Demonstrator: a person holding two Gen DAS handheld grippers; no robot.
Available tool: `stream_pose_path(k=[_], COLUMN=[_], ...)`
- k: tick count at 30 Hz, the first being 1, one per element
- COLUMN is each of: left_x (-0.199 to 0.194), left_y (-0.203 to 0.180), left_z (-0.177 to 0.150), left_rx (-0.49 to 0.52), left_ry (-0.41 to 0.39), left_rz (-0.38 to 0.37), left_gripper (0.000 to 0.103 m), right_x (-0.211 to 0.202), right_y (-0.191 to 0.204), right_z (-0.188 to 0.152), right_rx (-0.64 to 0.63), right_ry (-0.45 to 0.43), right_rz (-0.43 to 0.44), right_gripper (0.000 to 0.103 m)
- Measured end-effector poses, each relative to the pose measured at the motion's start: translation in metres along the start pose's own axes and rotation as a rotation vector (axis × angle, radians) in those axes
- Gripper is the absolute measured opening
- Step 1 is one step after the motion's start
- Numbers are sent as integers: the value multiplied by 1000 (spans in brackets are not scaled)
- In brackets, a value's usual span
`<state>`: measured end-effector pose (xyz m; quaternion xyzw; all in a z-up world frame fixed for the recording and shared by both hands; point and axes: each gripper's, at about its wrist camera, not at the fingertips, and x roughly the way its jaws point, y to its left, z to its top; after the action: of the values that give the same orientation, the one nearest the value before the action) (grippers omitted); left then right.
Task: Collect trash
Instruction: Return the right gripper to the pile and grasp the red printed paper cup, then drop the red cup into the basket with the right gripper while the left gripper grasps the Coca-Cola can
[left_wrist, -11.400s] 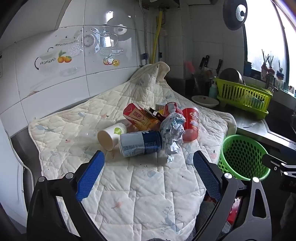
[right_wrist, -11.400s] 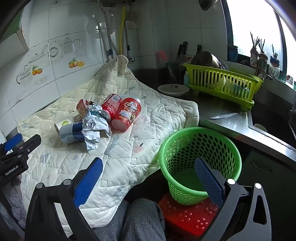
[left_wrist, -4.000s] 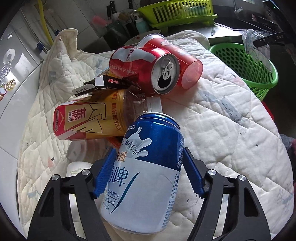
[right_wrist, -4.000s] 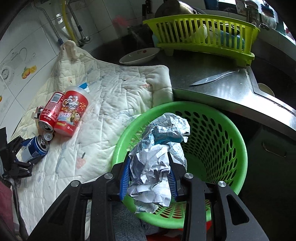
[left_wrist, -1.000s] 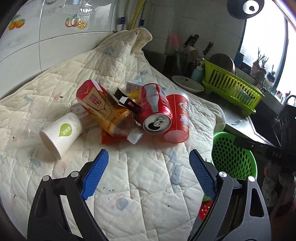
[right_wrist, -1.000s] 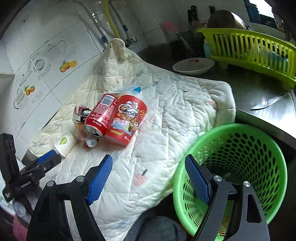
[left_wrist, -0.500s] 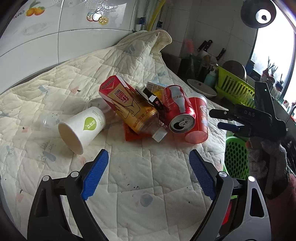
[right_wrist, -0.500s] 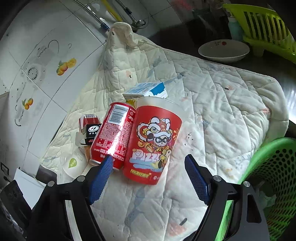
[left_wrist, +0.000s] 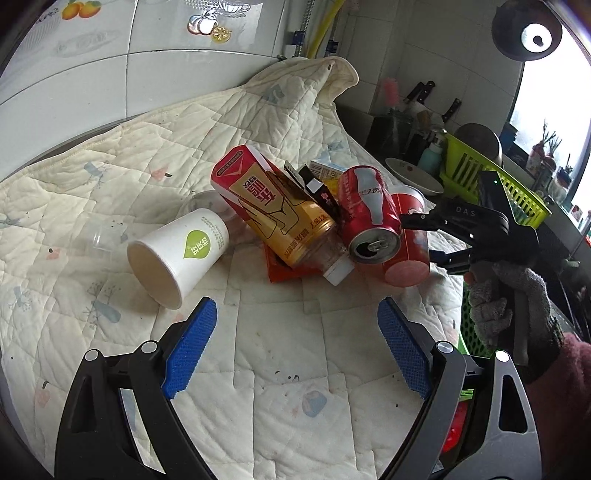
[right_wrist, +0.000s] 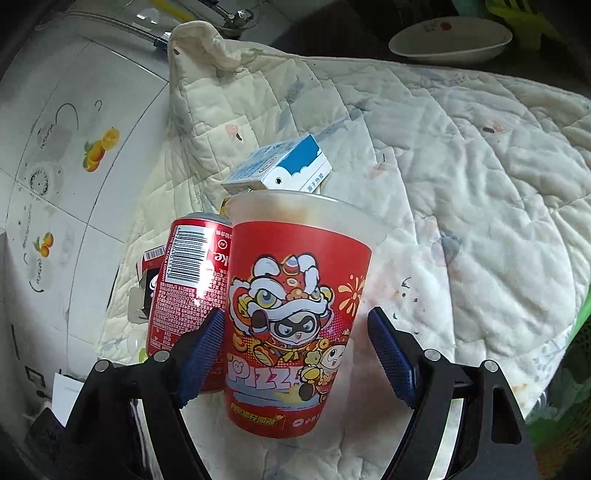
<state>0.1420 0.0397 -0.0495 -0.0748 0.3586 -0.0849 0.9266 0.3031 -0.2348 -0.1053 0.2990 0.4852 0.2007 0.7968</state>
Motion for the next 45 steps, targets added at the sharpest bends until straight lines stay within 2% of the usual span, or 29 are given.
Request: stream_pose_path(k=[6, 12, 20, 30, 35, 41, 45], left_x=[2, 5, 22, 71, 94, 124, 143], left_y=[-1, -8, -39, -94, -117, -138, -147], left_z=[2, 11, 27, 44, 53, 60, 62], left_rx=[-3, -1, 67, 165, 179, 221, 252], left_ry=[6, 2, 0, 70, 104, 150, 181], left_rz=[4, -11, -35, -86, -124, -109, -75], left_gripper=[88, 88, 88, 86, 86, 83, 81], right_x=[7, -6, -41, -69, -80, -102, -124], right_y=[-2, -1, -6, -35, -44, -53, -62], right_z=[-2, -7, -19, -34, -42, -54, -66], right_rx=[25, 6, -51, -28, -31, -48, -52], right_ry=[15, -11, -58, -78, -90, -123, -148], right_rz=[74, 81, 44, 35, 33, -5, -27], right_gripper=[68, 68, 68, 68, 68, 68, 68])
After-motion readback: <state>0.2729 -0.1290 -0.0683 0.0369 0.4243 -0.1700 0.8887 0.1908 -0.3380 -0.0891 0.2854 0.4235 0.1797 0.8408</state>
